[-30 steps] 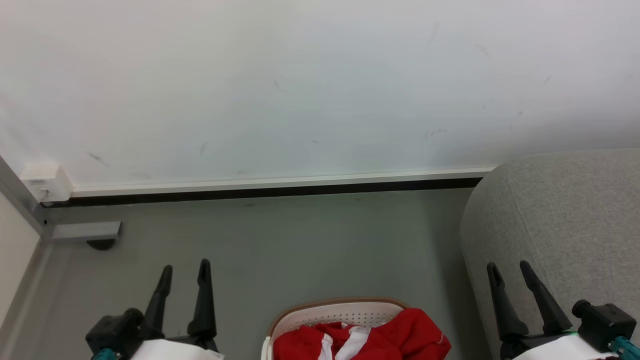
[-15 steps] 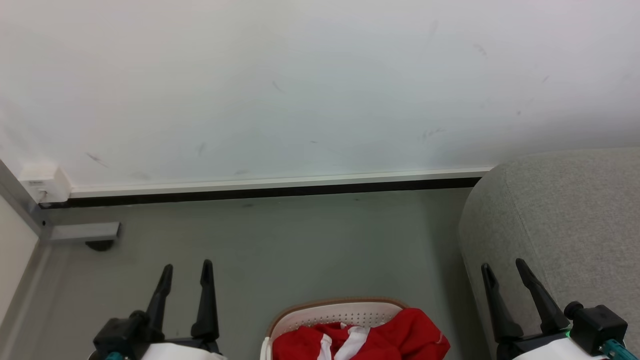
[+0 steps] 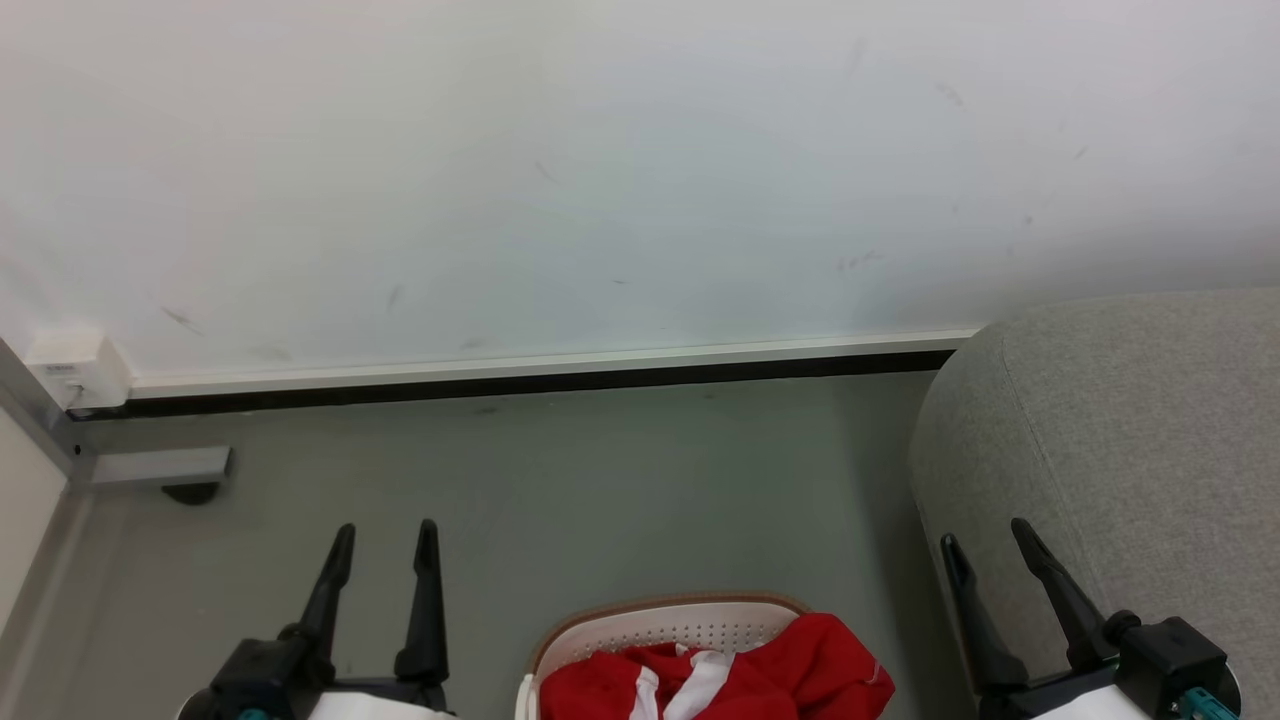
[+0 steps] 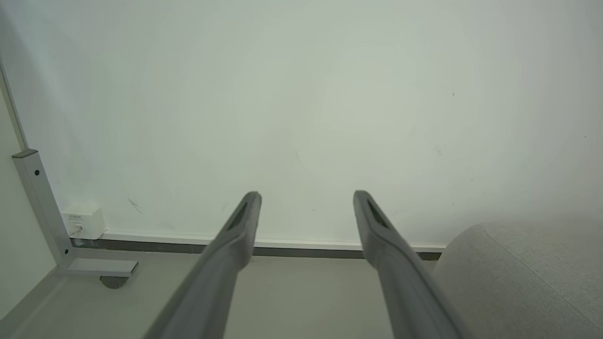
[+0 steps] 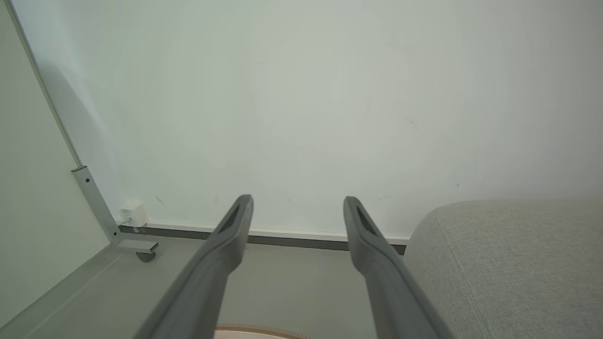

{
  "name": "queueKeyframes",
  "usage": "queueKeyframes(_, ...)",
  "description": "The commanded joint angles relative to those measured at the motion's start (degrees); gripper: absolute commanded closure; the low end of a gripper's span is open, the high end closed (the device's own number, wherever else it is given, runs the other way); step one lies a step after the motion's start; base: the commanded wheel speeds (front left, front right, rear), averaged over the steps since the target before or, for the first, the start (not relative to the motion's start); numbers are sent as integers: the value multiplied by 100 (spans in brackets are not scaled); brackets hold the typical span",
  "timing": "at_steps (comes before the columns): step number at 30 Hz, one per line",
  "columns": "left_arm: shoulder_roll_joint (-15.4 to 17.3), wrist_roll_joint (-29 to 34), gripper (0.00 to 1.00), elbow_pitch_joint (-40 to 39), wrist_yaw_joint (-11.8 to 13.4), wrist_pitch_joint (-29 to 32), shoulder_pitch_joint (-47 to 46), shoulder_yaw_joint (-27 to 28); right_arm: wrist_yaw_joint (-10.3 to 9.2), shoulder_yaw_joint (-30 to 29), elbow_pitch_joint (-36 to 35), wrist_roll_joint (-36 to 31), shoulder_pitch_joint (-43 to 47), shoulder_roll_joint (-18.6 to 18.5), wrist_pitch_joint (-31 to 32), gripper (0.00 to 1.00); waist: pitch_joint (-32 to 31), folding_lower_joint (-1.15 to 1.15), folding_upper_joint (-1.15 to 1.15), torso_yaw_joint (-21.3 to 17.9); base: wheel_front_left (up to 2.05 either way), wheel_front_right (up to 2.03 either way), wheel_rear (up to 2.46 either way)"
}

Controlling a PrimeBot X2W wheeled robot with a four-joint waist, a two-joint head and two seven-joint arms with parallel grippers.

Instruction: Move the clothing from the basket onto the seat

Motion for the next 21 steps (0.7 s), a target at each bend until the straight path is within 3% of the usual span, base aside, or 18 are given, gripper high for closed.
queueKeyframes(1, 47, 147, 0, -6, 13, -25, 33, -5, -12, 14, 2, -73, -31, -14, -30, 0, -3, 0, 0, 0, 0, 0, 0)
queueKeyframes(21, 46, 126, 0, 94, -59, -51, 16, 42, -12, -9, -24, -60, -41, 43, -64, 0, -29, 0, 0, 12, 0, 0, 0)
